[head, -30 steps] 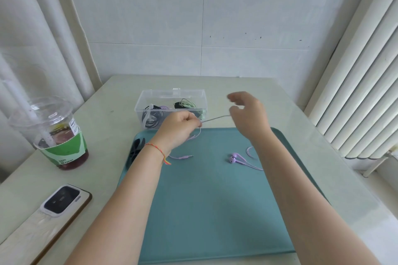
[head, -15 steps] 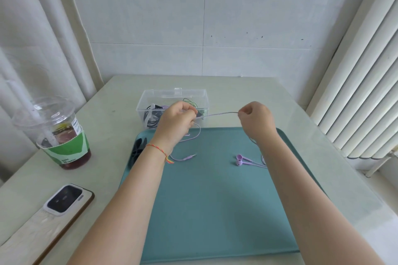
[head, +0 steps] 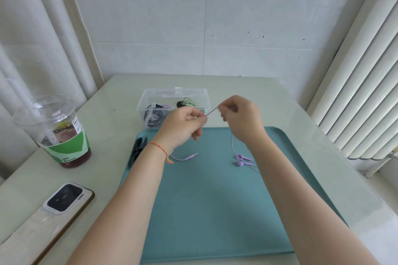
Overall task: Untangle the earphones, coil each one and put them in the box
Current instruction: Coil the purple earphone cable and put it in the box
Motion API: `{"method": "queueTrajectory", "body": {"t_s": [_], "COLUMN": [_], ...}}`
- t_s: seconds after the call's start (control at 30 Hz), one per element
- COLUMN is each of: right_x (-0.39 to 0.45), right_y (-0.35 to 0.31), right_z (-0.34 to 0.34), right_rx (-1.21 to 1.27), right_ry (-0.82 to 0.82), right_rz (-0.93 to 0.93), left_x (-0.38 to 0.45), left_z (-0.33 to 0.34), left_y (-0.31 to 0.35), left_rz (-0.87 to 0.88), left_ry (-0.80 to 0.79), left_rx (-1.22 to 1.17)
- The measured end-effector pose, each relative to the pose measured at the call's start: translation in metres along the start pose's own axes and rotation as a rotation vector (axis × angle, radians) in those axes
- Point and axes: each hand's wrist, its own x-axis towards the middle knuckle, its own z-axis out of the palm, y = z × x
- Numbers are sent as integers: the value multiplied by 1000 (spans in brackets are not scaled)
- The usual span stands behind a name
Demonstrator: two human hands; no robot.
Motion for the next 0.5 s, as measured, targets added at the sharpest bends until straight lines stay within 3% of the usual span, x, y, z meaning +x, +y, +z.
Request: {"method": "queueTrajectory", "body": {"t_s": [0.1, 0.23, 0.33, 0.5], "right_x": [7, 12, 11, -7], "right_y": [6, 16, 17, -9], "right_z": [-13, -21, -21, -2], "right_rx": [129, 138, -48, -140], "right_ry": [265, 356, 191, -145], "right_rz": [92, 197, 221, -183], "left_x": [2, 4, 7, 4], "left_z": [-7, -12, -14, -2], "left_y": [-5, -11, -14, -5], "left_rz": [20, 3, -1, 7], "left_ry": [27, 53, 169, 140], "left_rx": [80, 143, 129, 224]}}
